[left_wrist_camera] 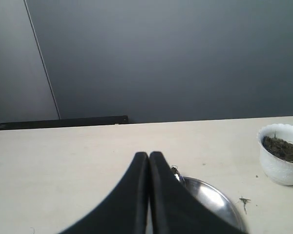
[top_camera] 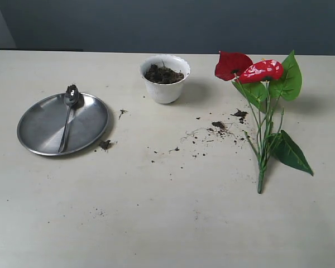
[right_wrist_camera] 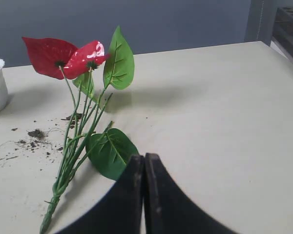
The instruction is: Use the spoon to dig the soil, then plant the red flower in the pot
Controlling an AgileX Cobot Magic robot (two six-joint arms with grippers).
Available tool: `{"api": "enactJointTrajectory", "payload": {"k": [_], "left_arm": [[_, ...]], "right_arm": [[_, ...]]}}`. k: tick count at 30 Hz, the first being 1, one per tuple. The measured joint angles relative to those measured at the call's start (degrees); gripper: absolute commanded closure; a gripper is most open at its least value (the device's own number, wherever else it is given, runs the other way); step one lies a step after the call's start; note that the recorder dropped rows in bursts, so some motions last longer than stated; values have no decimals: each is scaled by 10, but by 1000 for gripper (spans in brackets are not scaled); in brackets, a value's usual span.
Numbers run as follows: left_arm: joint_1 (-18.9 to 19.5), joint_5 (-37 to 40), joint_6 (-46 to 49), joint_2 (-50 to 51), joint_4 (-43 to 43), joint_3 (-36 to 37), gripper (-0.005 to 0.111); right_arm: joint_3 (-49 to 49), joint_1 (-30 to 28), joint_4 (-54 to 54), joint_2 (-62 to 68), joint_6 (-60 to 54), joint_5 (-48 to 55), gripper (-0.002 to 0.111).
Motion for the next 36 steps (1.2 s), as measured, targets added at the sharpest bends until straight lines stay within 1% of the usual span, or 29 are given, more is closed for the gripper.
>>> {"api": "enactJointTrajectory", "payload": {"k": [7, 9, 10, 11, 12, 14, 15, 17, 18, 20, 21, 22, 23, 24, 25, 28, 29, 31, 36], "left_arm": [[0, -40, 0, 0, -15, 0, 106], [0, -41, 0, 0, -49, 0, 106], [0, -24, -1, 3, -92, -3, 106], [0, -9, -2, 6, -111, -6, 106], [0, 47, -2, 22, -138, -20, 106], [0, 142, -1, 63, -150, -50, 103], [0, 179, 5, 89, -153, -65, 99], [0, 241, 23, 156, -155, -102, 86], [0, 261, 34, 189, -155, -116, 76], [0, 302, 43, 260, -143, -151, 61], [0, 317, 43, 298, -129, -167, 57], [0, 324, 43, 317, -121, -178, 49], [0, 334, 39, 360, -104, -201, 46], [0, 337, 38, 381, -100, -210, 44], [0, 342, 37, 420, -95, -234, 44], [0, 349, 37, 473, -94, -267, 44], [0, 352, 37, 509, -93, -289, 44], [0, 352, 37, 554, -93, -317, 47], [0, 352, 45, 619, -91, -358, 47]], "right_arm": [[0, 0, 0, 0, 0, 0, 108], [0, 0, 0, 0, 0, 0, 108], [0, 0, 0, 0, 0, 0, 108], [0, 0, 0, 0, 0, 0, 108], [0, 0, 0, 0, 0, 0, 108], [0, 0, 0, 0, 0, 0, 108], [0, 0, 0, 0, 0, 0, 108], [0, 0, 0, 0, 0, 0, 108], [0, 0, 0, 0, 0, 0, 108], [0, 0, 0, 0, 0, 0, 108], [0, 0, 0, 0, 0, 0, 108], [0, 0, 0, 0, 0, 0, 108], [0, 0, 0, 0, 0, 0, 108], [0, 0, 0, 0, 0, 0, 108], [0, 0, 0, 0, 0, 0, 108], [0, 0, 0, 0, 0, 0, 108], [0, 0, 0, 0, 0, 0, 108], [0, 0, 0, 0, 0, 0, 108], [0, 0, 0, 0, 0, 0, 108]]}}
